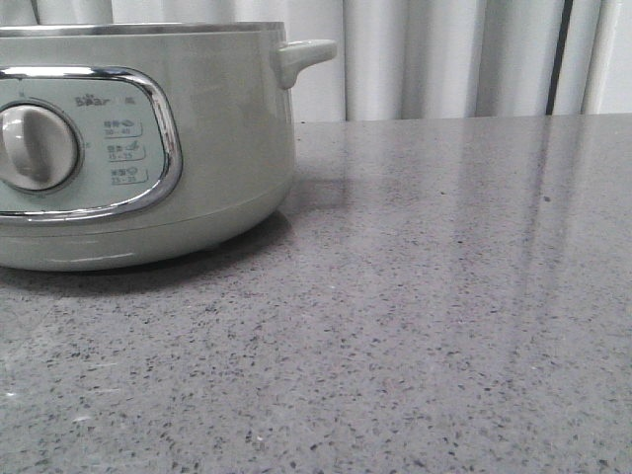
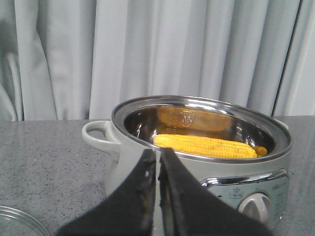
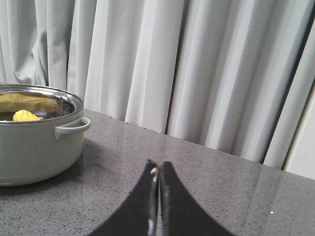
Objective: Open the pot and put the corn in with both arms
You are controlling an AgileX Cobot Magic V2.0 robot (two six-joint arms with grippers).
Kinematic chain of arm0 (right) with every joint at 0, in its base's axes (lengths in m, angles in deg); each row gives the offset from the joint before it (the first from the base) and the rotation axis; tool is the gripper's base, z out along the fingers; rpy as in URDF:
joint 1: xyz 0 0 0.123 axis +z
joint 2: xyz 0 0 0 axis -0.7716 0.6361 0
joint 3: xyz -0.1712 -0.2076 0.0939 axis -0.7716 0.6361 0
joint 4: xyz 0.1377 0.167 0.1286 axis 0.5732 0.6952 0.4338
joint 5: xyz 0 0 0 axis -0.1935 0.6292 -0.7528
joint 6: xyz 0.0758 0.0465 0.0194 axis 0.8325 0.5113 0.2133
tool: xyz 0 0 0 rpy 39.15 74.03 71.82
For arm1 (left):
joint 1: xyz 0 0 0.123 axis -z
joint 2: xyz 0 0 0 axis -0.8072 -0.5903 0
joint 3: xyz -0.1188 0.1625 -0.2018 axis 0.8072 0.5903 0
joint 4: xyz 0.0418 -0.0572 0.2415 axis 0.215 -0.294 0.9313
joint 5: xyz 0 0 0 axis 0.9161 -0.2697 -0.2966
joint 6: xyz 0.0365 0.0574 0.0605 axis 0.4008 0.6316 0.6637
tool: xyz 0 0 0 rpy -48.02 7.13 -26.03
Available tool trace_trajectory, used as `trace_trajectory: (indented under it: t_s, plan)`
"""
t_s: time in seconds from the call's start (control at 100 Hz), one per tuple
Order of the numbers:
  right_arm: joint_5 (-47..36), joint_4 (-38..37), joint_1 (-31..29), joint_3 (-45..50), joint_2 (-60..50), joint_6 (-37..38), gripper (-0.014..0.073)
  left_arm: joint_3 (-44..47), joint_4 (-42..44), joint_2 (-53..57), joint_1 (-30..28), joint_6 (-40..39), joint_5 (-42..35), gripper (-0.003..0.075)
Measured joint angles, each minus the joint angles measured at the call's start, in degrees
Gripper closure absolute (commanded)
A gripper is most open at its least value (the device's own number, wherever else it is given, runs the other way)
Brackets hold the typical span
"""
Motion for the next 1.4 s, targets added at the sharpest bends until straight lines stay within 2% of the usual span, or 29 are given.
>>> trace_trajectory:
  t_s: [0.2, 0.28, 0.44, 0.6, 0.7, 0.87, 1.11, 1.4]
  plan:
    - [0.00, 0.00, 0.00, 0.00, 0.00, 0.00, 0.0657, 0.71, 0.26, 0.00, 0.00, 0.11, -0.13, 0.0741]
    - [0.00, 0.00, 0.00, 0.00, 0.00, 0.00, 0.0657, 1.99, 4.47, 0.00, 0.00, 1.09, -1.78, 0.0741]
    - [0.00, 0.00, 0.00, 0.00, 0.00, 0.00, 0.0657, 10.04, 12.93, 0.00, 0.00, 1.47, -8.04, 0.0741]
    - [0.00, 0.00, 0.00, 0.00, 0.00, 0.00, 0.0657, 17.44, 14.65, 0.00, -0.13, 0.82, -11.49, 0.0741]
    - [0.00, 0.00, 0.00, 0.00, 0.00, 0.00, 0.0657, 17.72, 15.21, 0.00, -1.34, -2.94, -11.88, 0.0741]
    - [0.00, 0.00, 0.00, 0.00, 0.00, 0.00, 0.0657, 17.72, 17.32, 1.34, -3.63, -9.51, -8.52, 0.0741]
    - [0.00, 0.00, 0.00, 0.00, 0.00, 0.00, 0.0657, 17.72, 17.59, 2.51, -4.21, -10.50, -2.17, 0.0741]
    - [0.00, 0.00, 0.00, 0.00, 0.00, 0.04, 0.0657, 17.72, 17.69, 2.51, -4.21, -10.50, -1.47, 0.0741]
